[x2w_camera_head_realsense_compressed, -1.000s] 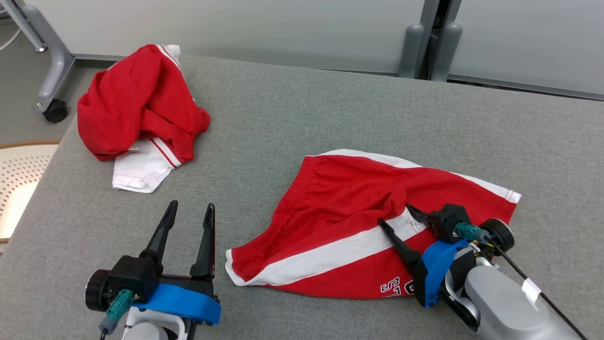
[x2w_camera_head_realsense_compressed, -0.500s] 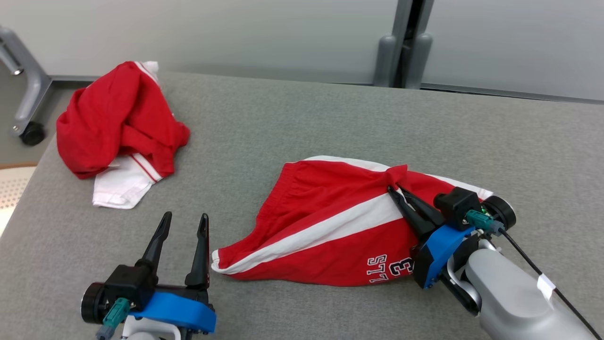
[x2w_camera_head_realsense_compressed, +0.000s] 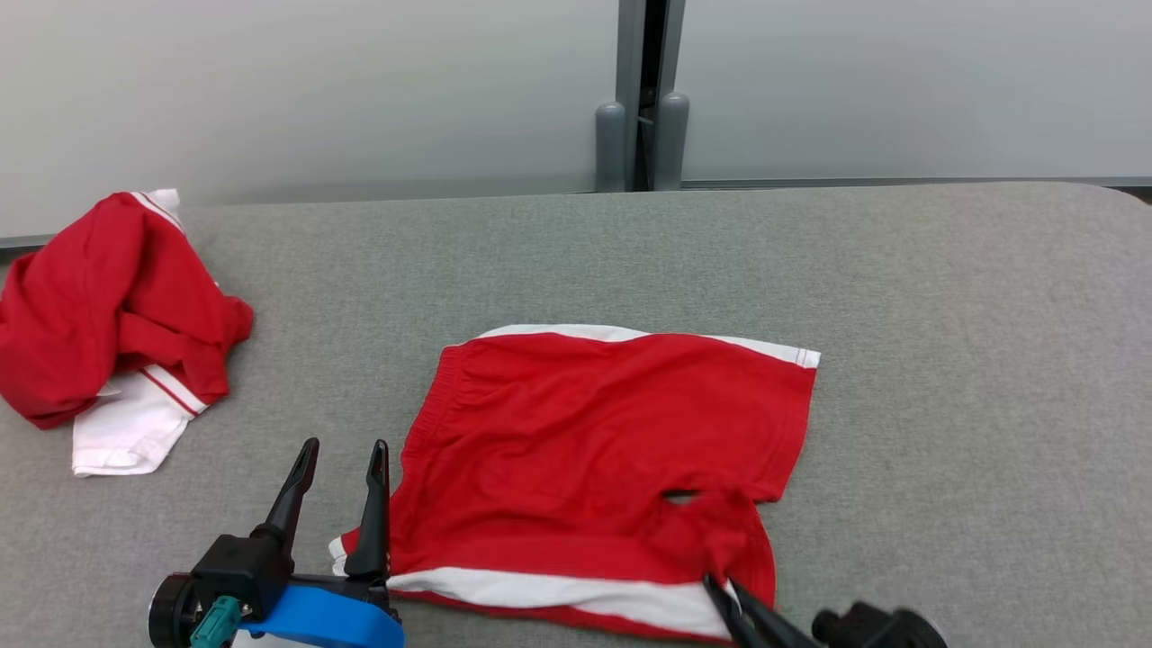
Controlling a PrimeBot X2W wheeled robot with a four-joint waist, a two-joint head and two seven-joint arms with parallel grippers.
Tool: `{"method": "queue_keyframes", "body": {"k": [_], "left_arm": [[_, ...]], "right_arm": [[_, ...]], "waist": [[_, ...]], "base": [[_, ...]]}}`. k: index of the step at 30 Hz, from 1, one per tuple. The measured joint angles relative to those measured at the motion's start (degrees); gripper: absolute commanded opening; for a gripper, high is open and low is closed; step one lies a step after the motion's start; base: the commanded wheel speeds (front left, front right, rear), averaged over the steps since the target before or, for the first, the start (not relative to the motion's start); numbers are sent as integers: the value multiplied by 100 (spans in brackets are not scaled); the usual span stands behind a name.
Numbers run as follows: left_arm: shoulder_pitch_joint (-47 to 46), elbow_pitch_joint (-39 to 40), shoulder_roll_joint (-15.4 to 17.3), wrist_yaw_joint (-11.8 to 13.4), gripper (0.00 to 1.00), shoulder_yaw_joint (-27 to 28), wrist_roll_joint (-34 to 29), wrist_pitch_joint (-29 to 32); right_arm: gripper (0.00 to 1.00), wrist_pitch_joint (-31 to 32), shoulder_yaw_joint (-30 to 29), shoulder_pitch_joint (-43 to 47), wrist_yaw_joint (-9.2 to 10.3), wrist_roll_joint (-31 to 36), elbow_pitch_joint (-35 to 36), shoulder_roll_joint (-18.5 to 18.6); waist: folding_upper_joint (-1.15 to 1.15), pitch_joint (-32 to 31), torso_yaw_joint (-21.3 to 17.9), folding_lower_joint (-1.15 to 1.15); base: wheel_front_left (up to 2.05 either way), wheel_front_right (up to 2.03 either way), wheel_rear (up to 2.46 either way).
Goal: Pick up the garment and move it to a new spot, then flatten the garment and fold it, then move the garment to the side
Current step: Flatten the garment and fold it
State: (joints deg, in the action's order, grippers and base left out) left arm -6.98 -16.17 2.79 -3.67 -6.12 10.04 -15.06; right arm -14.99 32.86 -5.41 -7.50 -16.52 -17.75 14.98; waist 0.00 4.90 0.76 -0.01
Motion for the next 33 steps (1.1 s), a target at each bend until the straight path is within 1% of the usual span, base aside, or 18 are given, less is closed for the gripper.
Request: {"method": "queue_keyframes", "body": {"k": [1, 2, 4, 5, 6, 11, 17, 20, 23, 26, 33], "left_arm": [[1, 1, 1, 0, 100, -4, 0, 1], [1, 0, 1, -1, 100, -5, 0, 1], [2, -2, 1, -1, 100, 1, 0, 1], [3, -3, 1, -1, 100, 7, 0, 1], [4, -5, 1, -2, 100, 9, 0, 1], [6, -29, 1, -22, 100, 41, -9, 1], [6, -34, 1, -52, 100, 64, -52, 1], [5, -33, 1, -53, 100, 75, -59, 1], [2, -33, 1, -56, 100, 69, -60, 1], [-8, -26, 1, -62, 100, 60, -73, 1], [-89, 2, 1, -59, 100, 27, -101, 1]], "right_arm": [[0, 1, -4, 162, 0, 16, 3, -9], [4, 1, -13, 294, 0, 35, 1, -15], [42, 1, -66, 467, 0, 34, 3, -40], [76, 1, -90, 516, 0, 48, 14, -41], [100, 1, -114, 556, 0, 75, 42, -40], [100, 0, -514, 689, 0, 183, 426, -22], [100, 0, -1079, 703, 0, 509, 1067, 26], [100, 0, -1228, 643, 0, 643, 1152, 43], [100, 4, -1299, 450, 0, 751, 1061, 63], [100, 144, -1335, 276, 0, 808, 836, 80], [100, 461, -1263, 50, 0, 845, 101, 93]], "waist": [[0, -1, -29, 0], [0, 0, -54, 0], [0, 3, -99, 0], [0, 5, -122, 0], [0, 6, -143, 0], [0, 17, -235, 0], [0, 20, -270, 0], [0, 21, -262, 0], [0, 29, -224, 0], [0, 51, -158, 0], [0, 152, 40, 1]], "base": [[0, 0, 0], [0, 0, 0], [0, 0, 0], [0, 0, 0], [0, 0, 0], [0, 0, 0], [0, 0, 0], [0, 0, 0], [0, 0, 0], [0, 0, 0], [0, 0, 0]]}}
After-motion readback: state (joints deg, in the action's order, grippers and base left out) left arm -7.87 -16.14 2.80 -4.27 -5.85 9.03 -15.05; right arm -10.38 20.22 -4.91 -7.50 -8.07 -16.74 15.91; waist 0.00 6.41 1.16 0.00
